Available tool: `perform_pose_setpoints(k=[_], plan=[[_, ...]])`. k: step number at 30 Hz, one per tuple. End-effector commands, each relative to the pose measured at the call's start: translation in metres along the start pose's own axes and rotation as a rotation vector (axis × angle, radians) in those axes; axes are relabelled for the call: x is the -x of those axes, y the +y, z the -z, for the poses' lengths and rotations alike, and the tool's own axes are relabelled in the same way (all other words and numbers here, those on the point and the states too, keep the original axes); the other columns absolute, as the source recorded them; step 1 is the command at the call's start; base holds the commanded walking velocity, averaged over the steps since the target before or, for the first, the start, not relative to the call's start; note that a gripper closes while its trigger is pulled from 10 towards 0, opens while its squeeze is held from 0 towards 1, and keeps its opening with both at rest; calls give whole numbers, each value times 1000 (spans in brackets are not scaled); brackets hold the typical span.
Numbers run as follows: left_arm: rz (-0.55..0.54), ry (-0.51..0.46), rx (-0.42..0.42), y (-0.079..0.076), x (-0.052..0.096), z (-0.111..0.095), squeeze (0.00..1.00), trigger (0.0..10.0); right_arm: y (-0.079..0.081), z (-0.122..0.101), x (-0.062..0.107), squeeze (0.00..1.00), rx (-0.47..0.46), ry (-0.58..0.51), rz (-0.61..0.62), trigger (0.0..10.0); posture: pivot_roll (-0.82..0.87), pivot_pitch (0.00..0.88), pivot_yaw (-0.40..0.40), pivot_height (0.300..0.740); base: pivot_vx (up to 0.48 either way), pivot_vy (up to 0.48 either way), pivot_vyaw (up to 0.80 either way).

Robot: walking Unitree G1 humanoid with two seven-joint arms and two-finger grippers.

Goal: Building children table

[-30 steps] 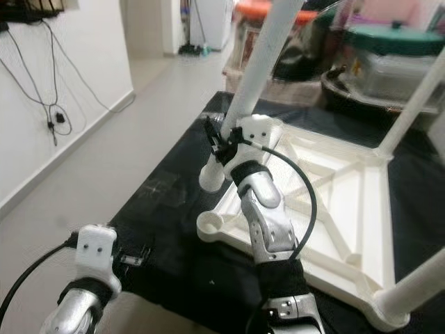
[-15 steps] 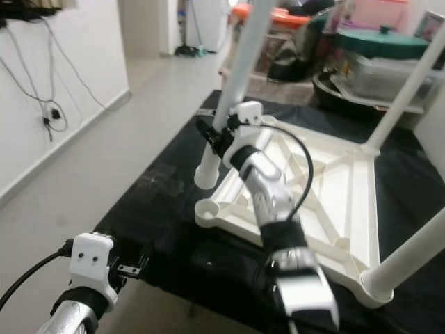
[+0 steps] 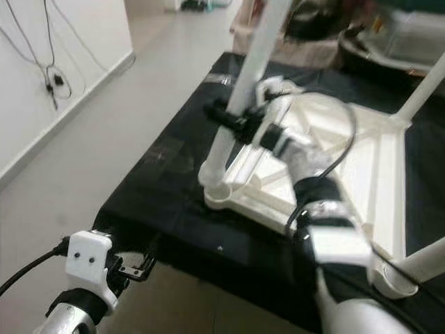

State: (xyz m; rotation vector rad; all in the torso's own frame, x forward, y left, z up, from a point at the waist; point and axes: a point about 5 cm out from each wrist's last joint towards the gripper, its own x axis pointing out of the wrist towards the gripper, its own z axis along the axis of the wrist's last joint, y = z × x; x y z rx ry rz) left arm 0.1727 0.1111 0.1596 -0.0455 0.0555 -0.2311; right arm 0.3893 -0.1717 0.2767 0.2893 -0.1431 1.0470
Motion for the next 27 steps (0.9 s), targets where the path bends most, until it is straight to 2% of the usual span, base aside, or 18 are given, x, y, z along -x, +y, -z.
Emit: perform_pose_setpoints(k=[1,10,14,19,27], plan=[[14,28,7,-3,6,1,0,10000,1,4,2,0,-10,20,-55,10000,161,246,-64,740,0,0,0],[26,45,3,-5,13,-3,0,10000,4,17,0,0,-25,57,-126,10000,173,254,-60,740,0,0,0],[25,56,3,-5,14,-3,0,10000,6,21,-5,0,52,98,-142,10000,172,249,-60,740,0,0,0],[26,62,5,-5,14,-2,0,10000,7,26,-6,0,92,174,-179,10000,165,241,-64,740,0,0,0],[27,60,5,-6,13,-3,0,10000,9,30,-6,0,95,218,-216,10000,157,247,-70,740,0,0,0]])
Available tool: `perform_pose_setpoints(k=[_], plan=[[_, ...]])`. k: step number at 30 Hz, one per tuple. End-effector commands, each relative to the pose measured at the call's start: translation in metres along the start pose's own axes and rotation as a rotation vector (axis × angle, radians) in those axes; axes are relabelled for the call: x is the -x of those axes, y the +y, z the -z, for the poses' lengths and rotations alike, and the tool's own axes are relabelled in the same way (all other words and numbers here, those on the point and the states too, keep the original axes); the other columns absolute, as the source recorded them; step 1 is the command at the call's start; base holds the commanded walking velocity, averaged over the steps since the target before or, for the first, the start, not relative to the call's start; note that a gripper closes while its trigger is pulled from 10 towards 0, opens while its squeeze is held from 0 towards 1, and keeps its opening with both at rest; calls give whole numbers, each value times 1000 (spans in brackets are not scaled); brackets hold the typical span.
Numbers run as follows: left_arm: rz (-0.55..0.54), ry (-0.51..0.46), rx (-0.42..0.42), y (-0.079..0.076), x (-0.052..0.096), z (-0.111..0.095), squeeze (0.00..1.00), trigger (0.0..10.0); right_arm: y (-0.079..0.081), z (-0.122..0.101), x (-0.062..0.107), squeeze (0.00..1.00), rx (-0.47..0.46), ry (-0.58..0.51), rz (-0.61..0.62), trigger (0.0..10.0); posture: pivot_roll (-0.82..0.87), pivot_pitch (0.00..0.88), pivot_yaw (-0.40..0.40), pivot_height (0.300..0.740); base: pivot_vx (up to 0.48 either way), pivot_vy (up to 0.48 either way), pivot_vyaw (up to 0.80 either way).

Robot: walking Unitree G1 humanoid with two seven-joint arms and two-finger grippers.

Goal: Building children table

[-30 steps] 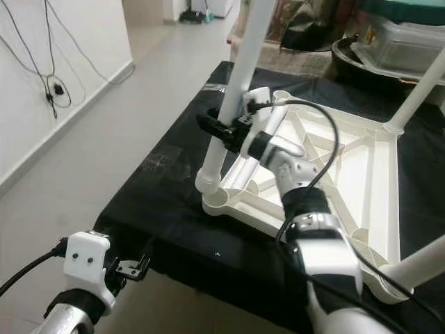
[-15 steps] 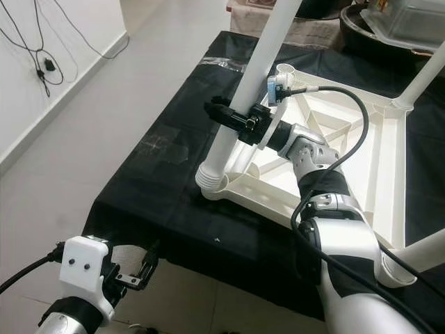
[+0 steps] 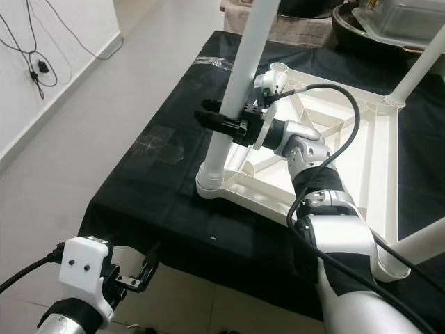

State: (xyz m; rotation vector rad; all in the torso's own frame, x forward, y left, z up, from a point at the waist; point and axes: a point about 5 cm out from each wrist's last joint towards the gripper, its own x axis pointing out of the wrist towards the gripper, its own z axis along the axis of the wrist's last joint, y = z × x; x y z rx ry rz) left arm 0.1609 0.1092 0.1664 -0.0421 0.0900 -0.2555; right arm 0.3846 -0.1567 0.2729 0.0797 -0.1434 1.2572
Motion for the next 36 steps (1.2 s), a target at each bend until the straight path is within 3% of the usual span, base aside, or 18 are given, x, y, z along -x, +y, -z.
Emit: perform_pose_setpoints(k=[1,11,14,19,28,36], plan=[[4,25,5,-2,1,3,0,10000,3,23,0,0,-59,95,-13,10000,157,247,-70,740,0,0,0],[1,26,6,-2,0,3,0,10000,8,32,-6,0,-39,108,-65,10000,159,253,-72,740,0,0,0],[2,25,5,-2,0,3,0,10000,23,40,-17,0,-56,115,-219,10000,154,256,-68,740,0,0,0],[4,24,2,-2,0,2,0,10000,41,58,-34,0,-87,140,-347,10000,156,260,-70,740,0,0,0],[3,23,2,-2,-1,2,0,10000,48,73,-47,0,-169,165,-393,10000,151,264,-72,740,0,0,0],[2,17,-4,-4,1,0,0,10000,62,75,-68,0,-202,193,-522,10000,163,274,-85,740,0,0,0]])
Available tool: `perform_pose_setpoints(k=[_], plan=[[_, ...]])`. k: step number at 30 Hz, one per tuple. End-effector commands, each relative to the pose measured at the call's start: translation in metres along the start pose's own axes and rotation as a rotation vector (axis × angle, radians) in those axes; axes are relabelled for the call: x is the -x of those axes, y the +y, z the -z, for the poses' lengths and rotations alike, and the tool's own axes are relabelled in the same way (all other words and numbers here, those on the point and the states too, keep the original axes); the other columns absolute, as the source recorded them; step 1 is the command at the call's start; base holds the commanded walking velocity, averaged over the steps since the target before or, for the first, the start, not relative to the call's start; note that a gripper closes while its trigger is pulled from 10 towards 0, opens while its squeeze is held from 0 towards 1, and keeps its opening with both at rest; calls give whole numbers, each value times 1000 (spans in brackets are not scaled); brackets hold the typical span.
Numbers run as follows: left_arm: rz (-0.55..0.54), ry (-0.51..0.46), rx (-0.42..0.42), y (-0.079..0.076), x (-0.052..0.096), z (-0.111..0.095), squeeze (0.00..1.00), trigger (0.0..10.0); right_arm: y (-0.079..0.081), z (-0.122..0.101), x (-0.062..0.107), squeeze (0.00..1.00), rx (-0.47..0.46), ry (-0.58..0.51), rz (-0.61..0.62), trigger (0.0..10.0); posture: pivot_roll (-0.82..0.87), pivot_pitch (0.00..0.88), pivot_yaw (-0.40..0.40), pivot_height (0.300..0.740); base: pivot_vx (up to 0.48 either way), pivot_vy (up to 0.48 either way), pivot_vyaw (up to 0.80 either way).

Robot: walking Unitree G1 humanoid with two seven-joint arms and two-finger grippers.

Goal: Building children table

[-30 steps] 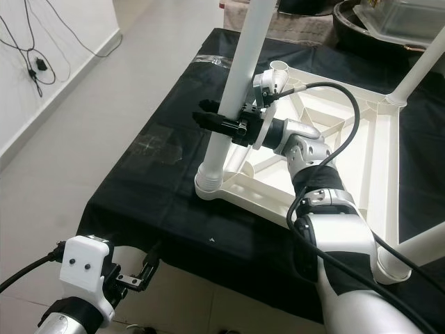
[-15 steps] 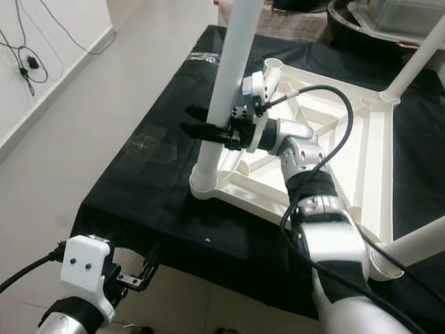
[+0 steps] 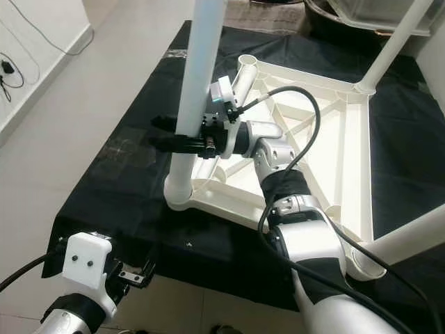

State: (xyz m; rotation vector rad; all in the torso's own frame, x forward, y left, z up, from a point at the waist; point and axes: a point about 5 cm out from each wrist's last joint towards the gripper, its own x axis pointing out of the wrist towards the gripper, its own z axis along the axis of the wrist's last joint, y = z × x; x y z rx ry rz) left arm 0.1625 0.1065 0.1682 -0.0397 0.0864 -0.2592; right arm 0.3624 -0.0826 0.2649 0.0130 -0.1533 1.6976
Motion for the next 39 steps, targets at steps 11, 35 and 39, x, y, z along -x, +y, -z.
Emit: perform_pose_setpoints(k=[11,35,39], plan=[[10,17,-13,-3,4,1,0,10000,20,66,-27,0,-193,202,-146,10000,161,276,-87,740,0,0,0],[10,2,-17,-3,-6,5,0,10000,11,71,-8,0,-140,187,314,10000,132,212,-88,740,0,0,0],[9,-1,-19,-2,-7,5,0,10000,13,70,-8,0,-136,189,340,10000,127,208,-86,740,0,0,0]])
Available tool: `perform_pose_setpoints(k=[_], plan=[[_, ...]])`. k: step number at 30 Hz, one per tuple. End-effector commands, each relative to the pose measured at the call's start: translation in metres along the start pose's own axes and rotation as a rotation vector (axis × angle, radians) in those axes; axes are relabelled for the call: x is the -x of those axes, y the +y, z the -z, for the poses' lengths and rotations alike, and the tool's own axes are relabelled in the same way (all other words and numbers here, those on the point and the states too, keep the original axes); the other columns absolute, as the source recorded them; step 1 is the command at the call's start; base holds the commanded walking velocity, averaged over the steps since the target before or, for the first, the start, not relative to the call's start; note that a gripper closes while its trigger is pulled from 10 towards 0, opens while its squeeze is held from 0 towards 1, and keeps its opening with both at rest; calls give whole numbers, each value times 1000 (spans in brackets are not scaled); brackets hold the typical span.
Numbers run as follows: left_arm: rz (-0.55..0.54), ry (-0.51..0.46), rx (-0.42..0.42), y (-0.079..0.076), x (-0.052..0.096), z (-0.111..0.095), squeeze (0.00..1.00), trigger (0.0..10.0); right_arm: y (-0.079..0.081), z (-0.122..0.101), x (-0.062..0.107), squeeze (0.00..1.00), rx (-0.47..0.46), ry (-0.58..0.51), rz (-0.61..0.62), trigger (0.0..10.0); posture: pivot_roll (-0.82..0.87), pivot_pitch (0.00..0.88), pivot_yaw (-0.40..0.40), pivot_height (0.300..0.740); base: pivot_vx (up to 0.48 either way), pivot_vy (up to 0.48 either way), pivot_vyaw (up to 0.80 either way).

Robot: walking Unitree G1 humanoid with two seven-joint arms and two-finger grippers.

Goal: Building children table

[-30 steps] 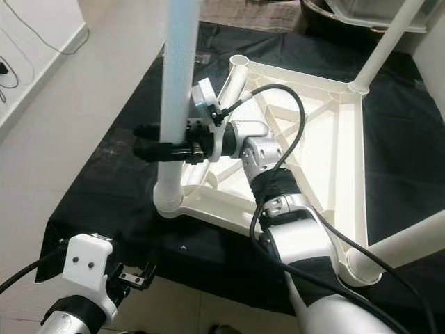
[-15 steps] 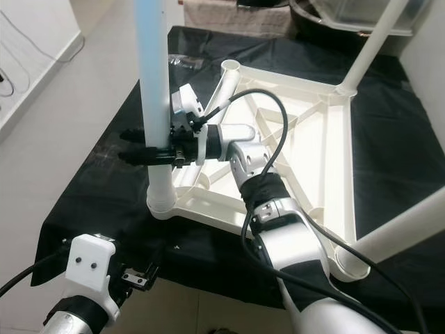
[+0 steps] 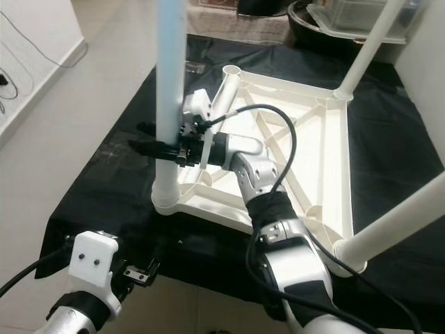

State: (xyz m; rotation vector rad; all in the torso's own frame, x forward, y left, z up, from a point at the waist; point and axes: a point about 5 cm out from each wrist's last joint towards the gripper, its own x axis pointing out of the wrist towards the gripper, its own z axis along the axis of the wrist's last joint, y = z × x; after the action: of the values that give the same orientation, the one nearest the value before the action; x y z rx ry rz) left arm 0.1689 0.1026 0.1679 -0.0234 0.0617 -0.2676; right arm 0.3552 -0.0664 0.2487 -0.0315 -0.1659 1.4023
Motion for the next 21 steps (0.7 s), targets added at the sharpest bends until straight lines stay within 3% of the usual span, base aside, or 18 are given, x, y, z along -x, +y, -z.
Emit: perform_pose_setpoints(k=[1,3,6,10,11,13,14,21], plan=[[-1,18,-1,1,-2,5,0,10000,9,52,8,0,-157,199,94,10000,122,204,-83,740,0,0,0],[-1,18,-1,1,-2,5,0,10000,9,52,8,0,-157,199,94,10000,122,204,-83,740,0,0,0],[-5,10,-6,3,-5,5,0,10000,6,52,6,0,-133,239,243,10000,121,204,-84,740,0,0,0],[-5,10,-6,3,-5,5,0,10000,6,52,6,0,-133,239,243,10000,121,204,-84,740,0,0,0],[-8,7,-9,4,-6,5,0,10000,7,54,5,0,-123,263,310,10000,120,205,-85,740,0,0,0],[-8,7,-9,4,-6,5,0,10000,7,54,5,0,-123,263,310,10000,120,205,-85,740,0,0,0],[-11,1,-17,5,-8,5,0,10000,10,58,2,0,-119,281,429,10000,116,206,-83,740,0,0,0],[-20,-6,-27,9,-10,5,0,10000,25,58,1,0,-58,287,436,10000,113,205,-81,740,0,0,0]])
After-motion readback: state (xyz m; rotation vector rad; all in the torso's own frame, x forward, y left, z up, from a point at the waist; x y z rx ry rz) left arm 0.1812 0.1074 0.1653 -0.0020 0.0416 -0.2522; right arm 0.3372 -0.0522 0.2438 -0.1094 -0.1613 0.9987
